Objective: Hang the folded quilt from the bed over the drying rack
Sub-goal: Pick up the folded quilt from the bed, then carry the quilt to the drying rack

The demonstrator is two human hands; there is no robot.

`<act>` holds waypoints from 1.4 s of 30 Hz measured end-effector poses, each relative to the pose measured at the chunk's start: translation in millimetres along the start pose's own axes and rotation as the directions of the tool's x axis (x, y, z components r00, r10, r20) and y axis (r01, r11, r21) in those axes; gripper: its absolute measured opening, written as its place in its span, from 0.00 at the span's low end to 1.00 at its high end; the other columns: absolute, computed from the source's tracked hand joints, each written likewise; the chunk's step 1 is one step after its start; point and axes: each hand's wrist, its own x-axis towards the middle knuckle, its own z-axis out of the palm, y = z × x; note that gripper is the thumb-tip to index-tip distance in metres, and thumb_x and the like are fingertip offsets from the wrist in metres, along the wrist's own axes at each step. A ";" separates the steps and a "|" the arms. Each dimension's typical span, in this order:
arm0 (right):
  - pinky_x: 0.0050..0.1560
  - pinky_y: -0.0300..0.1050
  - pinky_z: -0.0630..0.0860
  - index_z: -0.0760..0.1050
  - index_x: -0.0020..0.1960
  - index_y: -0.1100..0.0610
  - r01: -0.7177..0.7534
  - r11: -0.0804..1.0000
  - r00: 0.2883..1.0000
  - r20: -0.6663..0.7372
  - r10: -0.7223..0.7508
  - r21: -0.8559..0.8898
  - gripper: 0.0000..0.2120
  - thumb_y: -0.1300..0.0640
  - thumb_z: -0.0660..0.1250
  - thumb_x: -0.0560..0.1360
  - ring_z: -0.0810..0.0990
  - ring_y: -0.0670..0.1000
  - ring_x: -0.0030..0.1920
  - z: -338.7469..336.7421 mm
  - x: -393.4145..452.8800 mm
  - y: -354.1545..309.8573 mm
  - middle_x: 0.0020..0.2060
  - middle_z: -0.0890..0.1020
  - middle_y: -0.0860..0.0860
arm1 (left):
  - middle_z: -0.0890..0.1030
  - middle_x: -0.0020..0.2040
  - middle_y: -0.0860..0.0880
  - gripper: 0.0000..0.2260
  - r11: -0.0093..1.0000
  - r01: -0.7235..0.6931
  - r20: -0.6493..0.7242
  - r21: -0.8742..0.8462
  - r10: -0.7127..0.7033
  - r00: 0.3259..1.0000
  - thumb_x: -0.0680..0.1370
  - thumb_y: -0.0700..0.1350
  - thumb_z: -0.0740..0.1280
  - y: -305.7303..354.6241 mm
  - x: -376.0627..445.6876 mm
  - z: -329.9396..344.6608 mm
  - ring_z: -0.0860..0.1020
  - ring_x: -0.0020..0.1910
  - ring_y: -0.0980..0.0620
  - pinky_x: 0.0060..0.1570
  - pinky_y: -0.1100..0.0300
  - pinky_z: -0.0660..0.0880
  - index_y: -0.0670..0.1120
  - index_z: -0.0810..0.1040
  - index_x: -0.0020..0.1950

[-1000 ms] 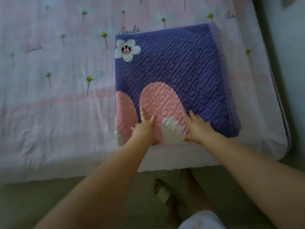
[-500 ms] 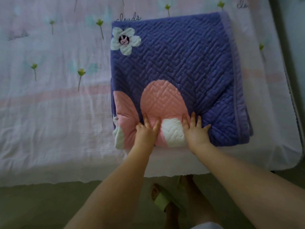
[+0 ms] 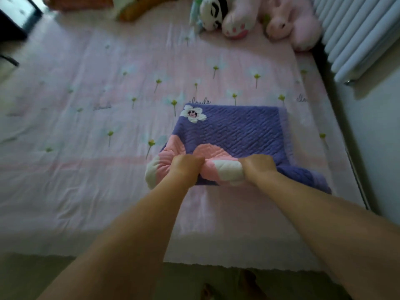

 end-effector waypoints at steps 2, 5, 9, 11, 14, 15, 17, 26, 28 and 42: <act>0.59 0.51 0.71 0.72 0.65 0.49 0.039 0.999 0.999 -0.036 -0.041 -0.037 0.16 0.50 0.55 0.80 0.75 0.57 0.63 -49.2 -11.3 -5.2 0.64 0.76 0.54 | 0.80 0.60 0.44 0.17 0.999 0.040 -0.074 -0.031 -0.042 0.996 0.79 0.53 0.62 -17.2 -17.4 -40.5 0.78 0.59 0.42 0.54 0.53 0.74 0.45 0.75 0.64; 0.52 0.50 0.73 0.73 0.62 0.48 0.098 0.988 0.986 -0.126 -0.113 -0.117 0.14 0.52 0.61 0.78 0.77 0.56 0.58 -121.1 -30.1 -14.7 0.60 0.78 0.52 | 0.79 0.59 0.46 0.16 0.999 0.038 -0.140 0.035 -0.032 0.990 0.77 0.52 0.64 -42.6 -49.7 -103.9 0.79 0.56 0.43 0.50 0.53 0.73 0.50 0.74 0.64; 0.52 0.48 0.74 0.74 0.61 0.47 0.172 0.968 0.932 -0.289 -0.219 -0.180 0.13 0.50 0.61 0.77 0.79 0.54 0.56 -199.0 -58.2 -46.2 0.57 0.79 0.51 | 0.79 0.53 0.47 0.11 0.988 0.145 -0.217 0.055 -0.130 0.968 0.77 0.48 0.63 -86.0 -102.0 -168.6 0.78 0.52 0.43 0.42 0.52 0.70 0.52 0.71 0.59; 0.56 0.49 0.73 0.73 0.63 0.48 0.225 0.955 0.894 -0.349 -0.281 -0.193 0.14 0.50 0.60 0.78 0.78 0.56 0.58 -230.7 -75.0 -72.3 0.60 0.78 0.52 | 0.79 0.53 0.47 0.11 0.976 0.210 -0.257 0.053 -0.190 0.948 0.77 0.47 0.63 -113.7 -133.9 -187.4 0.78 0.52 0.44 0.43 0.53 0.70 0.52 0.70 0.59; 0.56 0.49 0.72 0.72 0.63 0.47 0.324 0.908 0.818 -0.405 -0.409 -0.264 0.14 0.48 0.57 0.79 0.78 0.57 0.58 -272.5 -103.3 -124.9 0.60 0.77 0.54 | 0.78 0.52 0.47 0.12 0.959 0.284 -0.313 0.020 -0.263 0.913 0.76 0.46 0.63 -164.2 -188.6 -205.6 0.77 0.51 0.44 0.42 0.55 0.69 0.52 0.70 0.59; 0.55 0.49 0.72 0.72 0.63 0.47 0.357 0.889 0.791 -0.414 -0.451 -0.287 0.14 0.48 0.56 0.79 0.77 0.57 0.58 -282.4 -112.8 -144.8 0.60 0.77 0.54 | 0.78 0.52 0.47 0.11 0.949 0.315 -0.322 0.026 -0.291 0.901 0.76 0.46 0.63 -181.1 -207.9 -207.2 0.77 0.51 0.45 0.41 0.55 0.69 0.52 0.70 0.58; 0.54 0.49 0.72 0.71 0.63 0.47 0.415 0.843 0.724 -0.437 -0.534 -0.343 0.13 0.50 0.57 0.79 0.77 0.57 0.58 -299.9 -142.4 -199.0 0.60 0.77 0.54 | 0.78 0.51 0.47 0.10 0.916 0.402 -0.339 0.013 -0.374 0.863 0.75 0.46 0.62 -223.5 -256.5 -200.4 0.78 0.50 0.45 0.41 0.56 0.70 0.52 0.70 0.57; 0.48 0.49 0.70 0.72 0.61 0.48 0.584 0.624 0.405 -0.479 -0.779 -0.520 0.13 0.51 0.63 0.76 0.78 0.53 0.52 -328.3 -256.0 -452.9 0.53 0.79 0.52 | 0.80 0.51 0.47 0.12 0.766 0.628 -0.424 -0.135 -0.617 0.662 0.75 0.45 0.63 -402.7 -455.5 -138.1 0.80 0.48 0.45 0.42 0.53 0.74 0.51 0.71 0.58; 0.48 0.49 0.71 0.72 0.60 0.48 0.604 0.588 0.359 -0.475 -0.803 -0.538 0.12 0.51 0.63 0.77 0.79 0.53 0.51 -328.7 -272.9 -505.2 0.52 0.79 0.51 | 0.81 0.52 0.47 0.12 0.737 0.662 -0.424 -0.139 -0.648 0.632 0.75 0.45 0.63 -440.0 -489.5 -124.6 0.80 0.49 0.45 0.44 0.52 0.75 0.51 0.71 0.58; 0.52 0.49 0.73 0.75 0.59 0.46 0.669 0.418 0.067 -0.510 -0.857 -0.615 0.12 0.54 0.58 0.79 0.79 0.54 0.57 -336.3 -395.6 -823.7 0.56 0.81 0.50 | 0.81 0.50 0.48 0.15 0.517 0.849 -0.450 -0.112 -0.788 0.420 0.76 0.43 0.62 -664.8 -702.4 -60.6 0.80 0.46 0.45 0.40 0.55 0.71 0.50 0.70 0.62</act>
